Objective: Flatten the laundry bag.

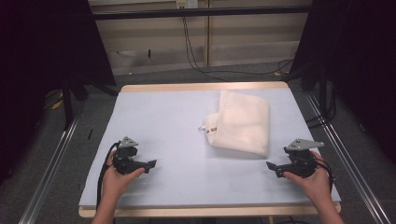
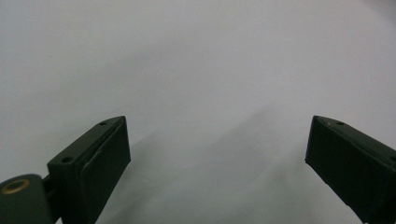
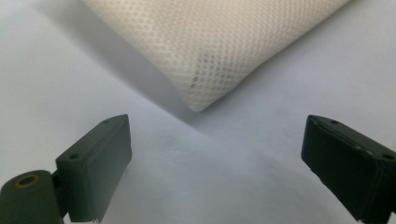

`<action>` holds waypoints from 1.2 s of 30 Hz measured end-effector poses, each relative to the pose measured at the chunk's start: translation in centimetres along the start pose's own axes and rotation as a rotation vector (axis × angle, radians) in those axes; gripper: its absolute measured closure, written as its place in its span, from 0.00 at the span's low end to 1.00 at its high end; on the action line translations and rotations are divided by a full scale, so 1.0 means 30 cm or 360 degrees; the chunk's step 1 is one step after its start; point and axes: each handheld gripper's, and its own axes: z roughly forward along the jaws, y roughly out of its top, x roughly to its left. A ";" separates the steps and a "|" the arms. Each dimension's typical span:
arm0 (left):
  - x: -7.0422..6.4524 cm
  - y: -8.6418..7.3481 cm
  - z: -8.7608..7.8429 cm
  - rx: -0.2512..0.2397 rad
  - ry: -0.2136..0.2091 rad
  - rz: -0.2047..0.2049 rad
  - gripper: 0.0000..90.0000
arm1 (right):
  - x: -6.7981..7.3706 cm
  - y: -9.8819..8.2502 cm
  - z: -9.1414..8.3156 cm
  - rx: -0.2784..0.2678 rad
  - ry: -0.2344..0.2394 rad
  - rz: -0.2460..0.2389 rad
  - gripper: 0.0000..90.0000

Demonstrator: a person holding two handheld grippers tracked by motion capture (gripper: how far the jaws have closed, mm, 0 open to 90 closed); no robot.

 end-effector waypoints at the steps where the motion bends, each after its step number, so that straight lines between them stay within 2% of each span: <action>1: 0.000 0.000 0.000 0.0000 0.0000 0.0000 0.07 | 0.006 0.001 0.000 0.0007 0.0003 -0.0014 0.10; 4: -0.011 0.012 0.014 0.0019 -0.0018 0.0023 0.07 | 0.022 0.008 0.002 0.0018 0.0012 -0.0053 0.10; 7: -0.019 0.013 0.018 0.0004 -0.0015 0.0008 0.07 | 0.049 0.028 0.006 0.0017 0.0039 -0.0087 0.11; 8: -0.020 0.013 0.016 0.0021 -0.0018 0.0027 0.07 | 0.072 0.055 0.012 0.0014 0.0078 -0.0107 0.14; 11: -0.023 0.016 0.013 0.0012 -0.0034 0.0021 0.07 | 0.087 0.078 0.026 0.0025 0.0118 -0.0143 0.15; 12: -0.029 0.021 0.007 0.0008 -0.0045 0.0031 0.07 | 0.108 0.110 0.046 0.0050 0.0177 -0.0179 0.18; 13: -0.029 0.021 0.007 0.0008 -0.0045 0.0031 0.07 | 0.113 0.120 0.053 0.0037 0.0179 -0.0201 0.18; 15: -0.037 0.020 0.010 -0.0008 -0.0053 0.0035 0.07 | 0.123 0.135 0.059 0.0052 0.0195 -0.0185 0.18; 17: -0.045 0.017 0.007 0.0014 -0.0057 0.0063 0.07 | 0.149 0.178 0.080 0.0021 0.0218 -0.0232 0.20; 21: -0.052 0.016 0.004 0.0015 -0.0066 0.0048 0.07 | 0.177 0.215 0.104 0.0020 0.0227 -0.0268 0.21; 22: -0.057 0.016 0.005 0.0015 -0.0072 0.0062 0.08 | 0.194 0.240 0.121 0.0008 0.0227 -0.0301 0.21; 23: -0.057 0.016 0.005 0.0015 -0.0072 0.0062 0.08 | 0.194 0.240 0.121 0.0008 0.0227 -0.0301 0.21; 24: -0.066 0.017 0.007 0.0008 -0.0077 0.0076 0.08 | 0.214 0.268 0.138 0.0009 0.0214 -0.0341 0.21; 25: -0.066 0.017 0.007 0.0008 -0.0077 0.0076 0.08 | 0.214 0.268 0.138 0.0009 0.0214 -0.0341 0.21; 27: -0.078 0.021 0.009 0.0001 -0.0100 0.0089 0.08 | 0.221 0.288 0.154 0.0017 0.0214 -0.0370 0.21; 28: -0.084 0.024 0.009 0.0011 -0.0119 0.0084 0.08 | 0.226 0.298 0.162 0.0015 0.0208 -0.0375 0.21; 30: -0.092 0.027 0.018 -0.0020 -0.0143 0.0064 0.08 | 0.233 0.317 0.174 -0.0009 0.0205 -0.0390 0.23; 32: -0.099 0.033 0.025 -0.0014 -0.0163 0.0059 0.08 | 0.238 0.331 0.185 -0.0016 0.0189 -0.0415 0.27; 33: -0.102 0.035 0.030 -0.0017 -0.0150 0.0059 0.08 | 0.239 0.339 0.201 -0.0022 0.0196 -0.0415 0.30; 34: -0.109 0.042 0.040 -0.0002 -0.0178 0.0075 0.08 | 0.240 0.341 0.208 -0.0013 0.0197 -0.0425 0.34; 35: -0.116 0.046 0.046 -0.0011 -0.0186 0.0061 0.08 | 0.241 0.341 0.214 -0.0005 0.0190 -0.0440 0.39; 36: -0.119 0.051 0.050 0.0007 -0.0209 0.0094 0.08 | 0.242 0.342 0.220 -0.0008 0.0191 -0.0446 0.50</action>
